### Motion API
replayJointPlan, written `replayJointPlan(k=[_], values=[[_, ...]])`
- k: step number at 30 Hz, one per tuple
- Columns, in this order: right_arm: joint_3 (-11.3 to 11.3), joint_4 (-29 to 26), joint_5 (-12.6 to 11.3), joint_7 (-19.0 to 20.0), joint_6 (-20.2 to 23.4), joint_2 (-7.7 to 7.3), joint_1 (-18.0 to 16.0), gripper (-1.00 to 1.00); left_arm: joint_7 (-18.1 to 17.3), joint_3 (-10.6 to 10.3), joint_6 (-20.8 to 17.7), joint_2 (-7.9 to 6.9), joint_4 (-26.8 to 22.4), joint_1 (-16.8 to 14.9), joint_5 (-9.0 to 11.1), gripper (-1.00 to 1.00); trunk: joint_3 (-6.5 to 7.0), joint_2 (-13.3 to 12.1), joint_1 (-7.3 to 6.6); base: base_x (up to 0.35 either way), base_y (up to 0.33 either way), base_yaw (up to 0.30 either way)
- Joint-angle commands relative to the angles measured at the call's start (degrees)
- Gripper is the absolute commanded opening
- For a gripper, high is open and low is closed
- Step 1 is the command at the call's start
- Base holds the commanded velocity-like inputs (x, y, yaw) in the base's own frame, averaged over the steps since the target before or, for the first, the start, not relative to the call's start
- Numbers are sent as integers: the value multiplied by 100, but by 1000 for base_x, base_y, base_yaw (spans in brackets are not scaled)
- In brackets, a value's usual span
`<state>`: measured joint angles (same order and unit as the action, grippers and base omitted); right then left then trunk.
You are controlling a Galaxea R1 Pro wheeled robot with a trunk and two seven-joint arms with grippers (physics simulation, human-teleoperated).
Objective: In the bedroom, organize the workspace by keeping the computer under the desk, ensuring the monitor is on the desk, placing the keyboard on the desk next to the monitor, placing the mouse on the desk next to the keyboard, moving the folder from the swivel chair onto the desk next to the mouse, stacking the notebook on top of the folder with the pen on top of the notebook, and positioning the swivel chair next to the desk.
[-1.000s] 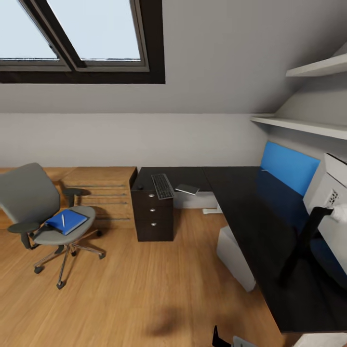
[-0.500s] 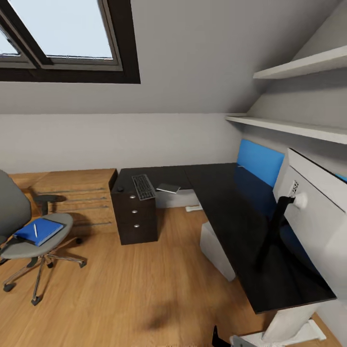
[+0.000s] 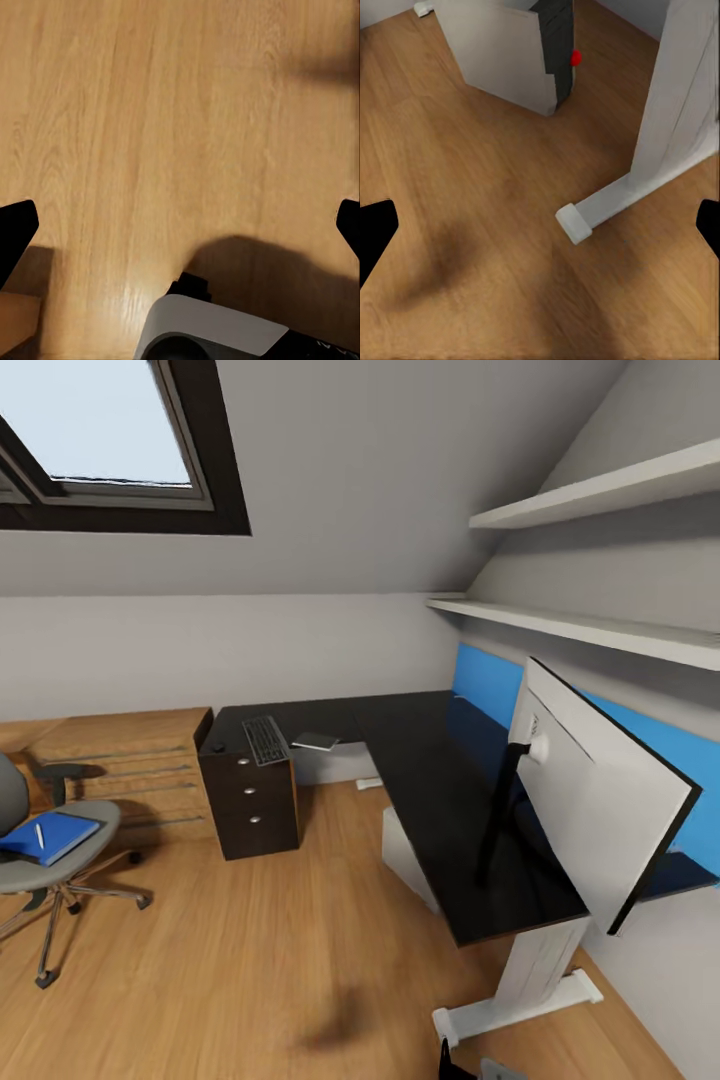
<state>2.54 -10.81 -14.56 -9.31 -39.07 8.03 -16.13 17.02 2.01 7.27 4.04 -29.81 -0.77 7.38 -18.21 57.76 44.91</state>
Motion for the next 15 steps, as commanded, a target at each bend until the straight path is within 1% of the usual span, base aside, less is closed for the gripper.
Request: replayJointPlan(k=[1, 3, 5, 9, 15], values=[[28, 12, -24, -19, -21, -2, -5, 100, -6, 10, 33, 5, 1, -3, 60, 100, 12, -37, -25, -295, -54, -4], [27, 15, -23, -19, -29, -3, -4, 100, -12, 10, 36, 7, 1, -3, 61, 100, 47, -117, -69, -263, -35, -3], [24, 16, -20, -19, -37, -5, -4, 100, -17, 12, 41, 8, 1, -3, 66, 100, 83, -197, -113, -152, -18, -1], [13, 17, 6, -19, -48, -16, -6, 100, -21, 17, 45, 13, 1, -3, 69, 100, 155, -358, -201, -56, -7, 0], [7, 8, 45, -19, -101, -42, -4, 100, -23, 19, 46, 25, 1, -3, 70, 100, 263, -598, -333, -10, -1, 0]])
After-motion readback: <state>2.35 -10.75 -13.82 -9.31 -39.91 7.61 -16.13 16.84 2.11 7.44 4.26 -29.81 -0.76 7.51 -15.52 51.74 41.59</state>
